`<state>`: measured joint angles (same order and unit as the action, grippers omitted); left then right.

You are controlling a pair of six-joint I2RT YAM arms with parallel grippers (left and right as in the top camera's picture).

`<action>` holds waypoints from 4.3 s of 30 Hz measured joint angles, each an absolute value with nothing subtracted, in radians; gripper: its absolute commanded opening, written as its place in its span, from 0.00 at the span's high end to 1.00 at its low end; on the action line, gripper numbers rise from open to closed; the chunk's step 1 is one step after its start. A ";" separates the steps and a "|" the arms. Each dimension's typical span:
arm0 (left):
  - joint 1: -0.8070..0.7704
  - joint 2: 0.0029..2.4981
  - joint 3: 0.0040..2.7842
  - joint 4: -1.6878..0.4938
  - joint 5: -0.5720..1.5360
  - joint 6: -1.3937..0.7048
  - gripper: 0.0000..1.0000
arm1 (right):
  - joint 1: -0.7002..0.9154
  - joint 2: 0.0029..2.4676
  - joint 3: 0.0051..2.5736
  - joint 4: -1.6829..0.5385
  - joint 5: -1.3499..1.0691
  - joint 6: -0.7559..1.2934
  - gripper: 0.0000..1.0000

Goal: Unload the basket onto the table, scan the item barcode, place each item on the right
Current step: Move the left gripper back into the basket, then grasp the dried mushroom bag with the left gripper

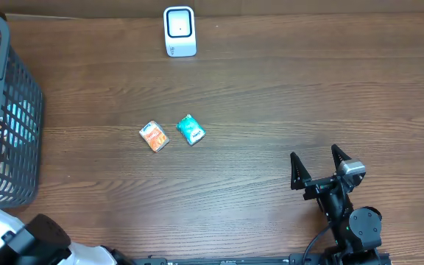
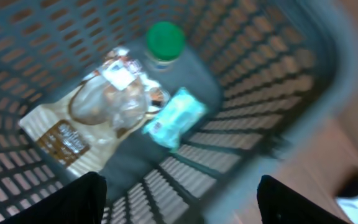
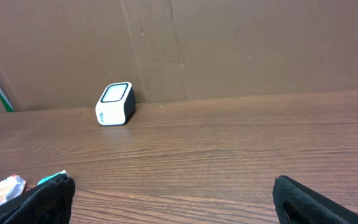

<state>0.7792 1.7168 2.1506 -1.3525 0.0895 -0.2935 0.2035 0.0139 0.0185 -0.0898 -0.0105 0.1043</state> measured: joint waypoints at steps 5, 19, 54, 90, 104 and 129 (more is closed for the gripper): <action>0.806 1.745 1.967 -1.250 0.004 -0.284 0.20 | 0.204 0.014 0.019 -0.090 -0.010 0.105 0.00; 0.836 1.905 1.730 -1.005 -0.191 -0.090 0.00 | 0.204 0.014 0.019 -0.090 -0.010 0.105 0.00; 0.839 2.189 1.727 -0.886 -0.196 0.215 0.59 | 0.204 0.014 0.019 -0.089 -0.010 0.104 0.00; 0.824 1.712 1.759 -0.862 -0.003 0.082 0.96 | 0.204 0.014 0.019 -0.090 -0.010 0.105 0.00; 0.630 1.379 1.764 -0.826 0.459 -0.236 0.96 | 0.204 0.014 0.019 -0.089 -0.010 0.104 0.00; -0.519 1.897 1.765 -0.992 0.096 -0.500 0.96 | 0.204 0.014 0.019 -0.089 -0.010 0.105 0.00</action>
<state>-0.5190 1.8969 1.7653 -0.9920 0.0956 -0.4995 0.2035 0.0139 0.0185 -0.0895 -0.0105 0.1047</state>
